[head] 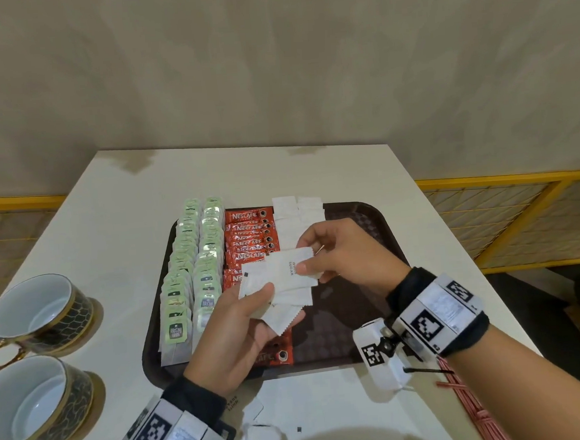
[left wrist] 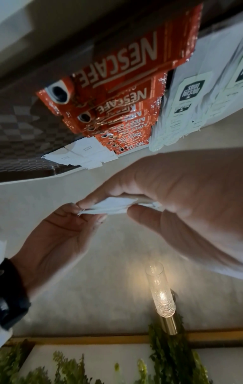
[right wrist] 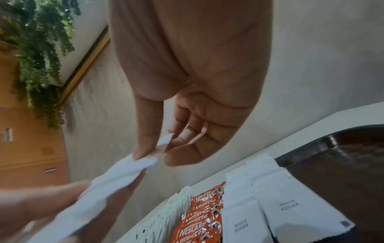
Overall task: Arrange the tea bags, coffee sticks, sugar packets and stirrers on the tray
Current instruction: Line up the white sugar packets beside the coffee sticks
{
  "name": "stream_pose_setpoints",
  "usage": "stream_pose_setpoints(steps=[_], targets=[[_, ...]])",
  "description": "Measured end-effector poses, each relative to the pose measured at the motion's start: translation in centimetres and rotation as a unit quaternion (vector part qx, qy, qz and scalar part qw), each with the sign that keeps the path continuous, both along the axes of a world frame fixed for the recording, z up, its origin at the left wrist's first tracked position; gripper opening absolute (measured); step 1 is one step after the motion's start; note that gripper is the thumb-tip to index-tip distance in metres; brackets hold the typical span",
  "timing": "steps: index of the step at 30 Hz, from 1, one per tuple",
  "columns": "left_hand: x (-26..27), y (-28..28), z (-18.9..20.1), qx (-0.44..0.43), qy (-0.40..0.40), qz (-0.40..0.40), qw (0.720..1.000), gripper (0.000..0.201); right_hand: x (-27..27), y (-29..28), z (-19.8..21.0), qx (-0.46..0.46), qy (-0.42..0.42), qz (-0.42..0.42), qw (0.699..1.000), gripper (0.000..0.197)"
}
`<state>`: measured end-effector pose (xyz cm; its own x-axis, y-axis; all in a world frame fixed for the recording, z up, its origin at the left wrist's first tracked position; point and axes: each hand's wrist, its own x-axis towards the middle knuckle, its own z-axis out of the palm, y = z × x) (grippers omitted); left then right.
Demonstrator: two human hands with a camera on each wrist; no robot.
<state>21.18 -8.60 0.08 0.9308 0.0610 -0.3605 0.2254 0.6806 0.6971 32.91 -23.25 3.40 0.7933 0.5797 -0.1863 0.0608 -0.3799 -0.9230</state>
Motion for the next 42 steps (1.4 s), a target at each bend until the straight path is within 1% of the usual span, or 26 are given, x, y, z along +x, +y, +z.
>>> stream_pose_setpoints(steps=[3, 5, 8, 11, 13, 15, 16, 17, 18, 20, 22, 23, 24, 25, 28, 30, 33, 36, 39, 40, 42], targets=[[0.0, -0.1, 0.0, 0.007, -0.007, 0.003, 1.0, 0.033, -0.2, -1.1, 0.5, 0.034, 0.033, -0.011, 0.999, 0.015], [0.1, -0.4, 0.0, 0.008, -0.013, 0.003, 1.0, 0.035, -0.5, -1.3, 0.6, 0.039, 0.05, -0.006, 0.998, 0.014], [0.1, -0.9, 0.0, 0.005, -0.019, -0.009, 1.0, 0.043, -0.9, -1.3, 0.4, 0.031, 0.037, -0.024, 0.999, 0.015], [-0.3, -0.9, -0.3, 0.054, -0.022, -0.012, 0.998, 0.041, -1.0, -1.9, 0.6, 0.035, 0.031, -0.045, 0.998, 0.013], [-0.4, -0.8, -0.7, 0.072, -0.016, 0.003, 0.997, 0.039, -0.9, -2.7, 1.1, 0.057, 0.014, -0.081, 0.995, 0.012], [-0.5, -0.7, -0.9, 0.079, -0.009, 0.02, 0.997, 0.037, -0.7, -3.8, 1.9, 0.099, -0.005, -0.121, 0.988, 0.012], [-0.5, -0.6, -1.0, 0.082, -0.008, 0.024, 0.996, 0.038, -0.7, -4.3, 2.4, 0.114, -0.01, -0.122, 0.986, 0.014], [-0.5, -0.5, -1.1, 0.086, -0.008, 0.027, 0.996, 0.038, -0.9, -4.7, 2.9, 0.116, -0.017, -0.105, 0.988, 0.017], [-0.5, -0.5, -1.1, 0.089, -0.009, 0.027, 0.996, 0.039, -1.2, -4.9, 3.2, 0.104, -0.022, -0.07, 0.992, 0.021], [-0.4, -0.6, -1.1, 0.089, -0.015, 0.022, 0.996, 0.038, -1.9, -4.9, 3.2, 0.053, -0.031, 0.028, 0.998, 0.03], [-0.4, -0.9, -1.0, 0.086, -0.025, 0.01, 0.996, 0.036, -2.6, -4.4, 2.4, -0.007, -0.057, 0.112, 0.992, 0.034], [-0.3, -1.0, -0.9, 0.087, -0.028, 0.003, 0.996, 0.035, -2.8, -4.0, 2.0, -0.034, -0.078, 0.13, 0.988, 0.034], [-0.3, -1.1, -1.0, 0.089, -0.03, -0.004, 0.996, 0.035, -2.8, -3.7, 1.7, -0.055, -0.097, 0.128, 0.986, 0.032], [-0.4, -1.2, -1.0, 0.095, -0.03, -0.012, 0.995, 0.035, -2.7, -3.4, 1.5, -0.066, -0.11, 0.108, 0.986, 0.03], [-0.6, -0.9, -1.1, 0.134, -0.029, -0.021, 0.99, 0.034, -2.2, -3.2, 1.3, -0.05, -0.119, 0.026, 0.991, 0.025], [-0.7, -0.5, -1.0, 0.166, -0.031, -0.023, 0.985, 0.032, -2.0, -3.4, 1.3, -0.039, -0.101, 0.016, 0.994, 0.023], [-0.7, -0.2, -0.9, 0.207, -0.038, -0.013, 0.978, 0.029, -2.3, -3.4, 1.0, -0.063, -0.063, 0.042, 0.995, 0.025], [-0.5, -0.5, -1.2, 0.212, -0.037, 0.015, 0.977, 0.03, -2.5, -3.3, 0.3, -0.053, -0.035, -0.002, 0.998, 0.015], [-0.2, -0.5, -1.5, 0.204, -0.027, 0.059, 0.977, 0.03, -3.4, -3.2, -0.4, -0.003, 0.04, -0.048, 0.998, 0.012], [-0.2, -0.4, -1.5, 0.205, -0.027, 0.072, 0.976, 0.031, -4.0, -3.1, -0.7, 0.006, 0.068, -0.044, 0.997, 0.013], [-0.1, -0.2, -1.4, 0.212, -0.031, 0.085, 0.973, 0.035, -5.1, -3.1, -1.1, -0.008, 0.103, 0.001, 0.995, 0.014]])
